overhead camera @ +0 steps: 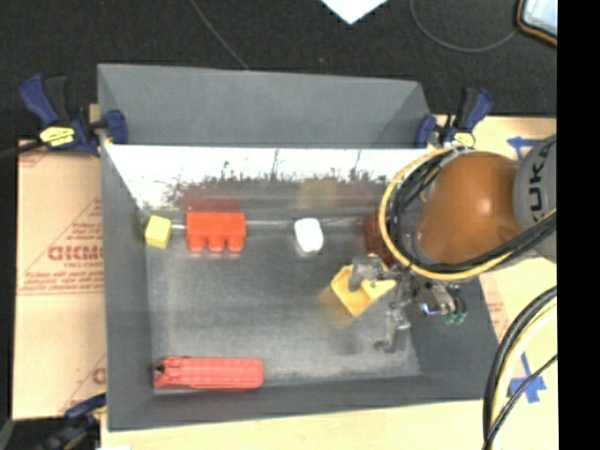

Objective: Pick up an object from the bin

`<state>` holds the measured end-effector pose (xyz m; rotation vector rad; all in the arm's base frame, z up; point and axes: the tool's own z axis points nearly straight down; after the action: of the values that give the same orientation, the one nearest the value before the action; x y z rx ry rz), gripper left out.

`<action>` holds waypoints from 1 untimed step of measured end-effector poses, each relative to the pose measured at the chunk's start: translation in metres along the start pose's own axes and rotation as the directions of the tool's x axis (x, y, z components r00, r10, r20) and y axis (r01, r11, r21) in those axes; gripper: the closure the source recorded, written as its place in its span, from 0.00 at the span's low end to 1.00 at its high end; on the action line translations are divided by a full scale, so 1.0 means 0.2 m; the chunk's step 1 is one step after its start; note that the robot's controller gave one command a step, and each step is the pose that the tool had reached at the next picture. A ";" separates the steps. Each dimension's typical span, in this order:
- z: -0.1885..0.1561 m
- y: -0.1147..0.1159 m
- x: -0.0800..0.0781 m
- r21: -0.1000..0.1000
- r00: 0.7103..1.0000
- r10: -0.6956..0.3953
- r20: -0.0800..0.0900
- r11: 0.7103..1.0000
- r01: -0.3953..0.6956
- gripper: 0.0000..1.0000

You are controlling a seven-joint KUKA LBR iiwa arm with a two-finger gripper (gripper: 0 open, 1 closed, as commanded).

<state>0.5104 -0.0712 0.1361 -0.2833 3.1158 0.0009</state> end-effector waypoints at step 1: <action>0.01 0.01 0.04 -0.002 0.959 -0.283 -0.001 0.959 0.283 0.00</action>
Offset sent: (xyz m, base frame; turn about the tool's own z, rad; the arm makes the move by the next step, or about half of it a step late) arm 0.0120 -0.0166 0.0063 0.3089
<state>0.5020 -0.0699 0.1348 -0.7263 3.0446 0.0008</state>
